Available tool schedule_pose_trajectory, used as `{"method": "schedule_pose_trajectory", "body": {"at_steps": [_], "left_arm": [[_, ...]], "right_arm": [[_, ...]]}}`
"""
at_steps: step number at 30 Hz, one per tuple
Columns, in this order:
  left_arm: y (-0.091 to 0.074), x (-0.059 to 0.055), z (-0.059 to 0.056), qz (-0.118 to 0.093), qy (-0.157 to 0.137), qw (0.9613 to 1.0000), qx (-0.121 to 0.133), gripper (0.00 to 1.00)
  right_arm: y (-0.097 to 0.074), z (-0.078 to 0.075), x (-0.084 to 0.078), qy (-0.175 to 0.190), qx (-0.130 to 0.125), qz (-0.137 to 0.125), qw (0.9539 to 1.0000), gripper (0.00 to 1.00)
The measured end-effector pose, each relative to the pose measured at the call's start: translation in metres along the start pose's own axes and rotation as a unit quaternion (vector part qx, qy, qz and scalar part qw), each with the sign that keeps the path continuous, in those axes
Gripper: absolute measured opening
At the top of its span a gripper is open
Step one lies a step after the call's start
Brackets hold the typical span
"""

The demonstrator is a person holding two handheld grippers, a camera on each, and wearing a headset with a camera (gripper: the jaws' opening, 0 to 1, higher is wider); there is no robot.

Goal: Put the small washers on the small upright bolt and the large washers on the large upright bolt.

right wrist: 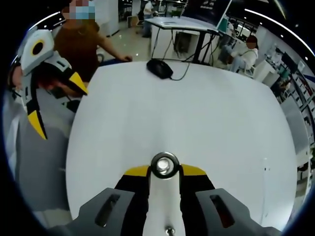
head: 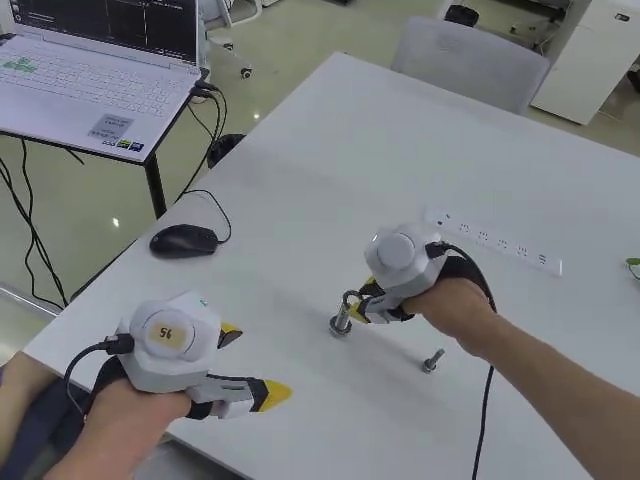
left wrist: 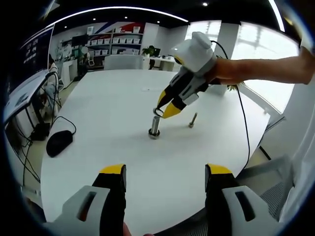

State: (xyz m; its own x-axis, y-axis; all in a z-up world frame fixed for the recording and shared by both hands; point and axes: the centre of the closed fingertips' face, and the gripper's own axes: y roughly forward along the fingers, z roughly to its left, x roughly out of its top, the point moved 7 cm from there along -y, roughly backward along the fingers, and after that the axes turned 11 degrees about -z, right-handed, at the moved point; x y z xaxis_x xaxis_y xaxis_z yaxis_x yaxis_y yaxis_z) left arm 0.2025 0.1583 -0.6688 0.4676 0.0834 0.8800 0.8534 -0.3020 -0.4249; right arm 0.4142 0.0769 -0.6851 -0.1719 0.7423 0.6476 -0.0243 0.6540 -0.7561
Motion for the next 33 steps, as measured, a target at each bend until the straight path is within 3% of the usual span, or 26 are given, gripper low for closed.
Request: {"method": "schedule_pose_trajectory", "body": {"at_steps": [33], "left_arm": [[0.006,-0.003,0.004,0.007,-0.005,1.0000,0.000,0.64]], "right_arm": [[0.020,0.002,-0.007,0.003,0.018,0.025,0.9995,0.24]]}}
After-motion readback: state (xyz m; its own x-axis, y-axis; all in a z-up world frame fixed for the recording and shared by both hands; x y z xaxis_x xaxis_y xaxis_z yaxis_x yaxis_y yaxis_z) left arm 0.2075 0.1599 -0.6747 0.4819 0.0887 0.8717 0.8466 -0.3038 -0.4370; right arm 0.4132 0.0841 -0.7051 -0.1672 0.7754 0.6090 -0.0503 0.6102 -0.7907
